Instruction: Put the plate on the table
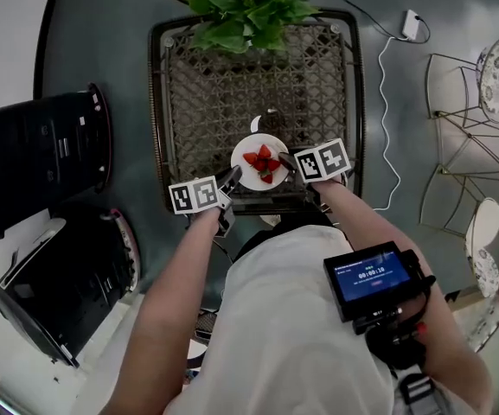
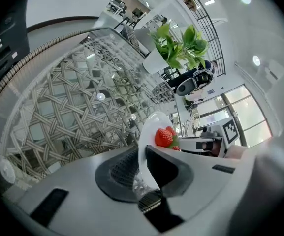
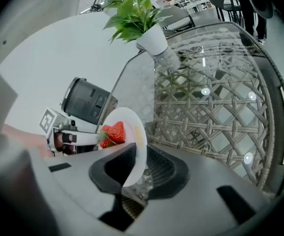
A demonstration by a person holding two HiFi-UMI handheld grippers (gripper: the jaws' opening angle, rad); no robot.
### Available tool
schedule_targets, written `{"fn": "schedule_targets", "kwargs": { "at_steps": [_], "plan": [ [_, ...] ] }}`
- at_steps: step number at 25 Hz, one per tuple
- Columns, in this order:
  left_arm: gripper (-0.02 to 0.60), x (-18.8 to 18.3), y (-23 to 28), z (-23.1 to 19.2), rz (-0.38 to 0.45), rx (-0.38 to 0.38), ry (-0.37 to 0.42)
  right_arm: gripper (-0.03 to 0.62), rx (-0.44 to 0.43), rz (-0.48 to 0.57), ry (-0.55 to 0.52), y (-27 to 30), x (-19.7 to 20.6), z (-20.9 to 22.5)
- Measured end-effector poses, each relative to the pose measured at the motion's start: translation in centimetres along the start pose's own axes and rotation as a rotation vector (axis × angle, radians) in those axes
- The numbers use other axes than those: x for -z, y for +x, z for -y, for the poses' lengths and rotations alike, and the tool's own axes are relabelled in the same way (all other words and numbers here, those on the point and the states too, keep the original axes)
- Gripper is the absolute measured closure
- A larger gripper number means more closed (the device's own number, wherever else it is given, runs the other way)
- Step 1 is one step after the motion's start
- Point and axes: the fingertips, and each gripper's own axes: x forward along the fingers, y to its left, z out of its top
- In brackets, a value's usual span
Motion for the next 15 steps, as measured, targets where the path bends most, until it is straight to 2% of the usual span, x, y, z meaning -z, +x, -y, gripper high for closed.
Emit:
{"fn": "schedule_targets", "kwargs": {
  "at_steps": [15],
  "plan": [
    [0.546,-5.7,4.6,-0.4,-0.048,-0.063,0.067,0.542,0.089,0.068,0.005,0.6,-5.3,4.4]
  ]
}}
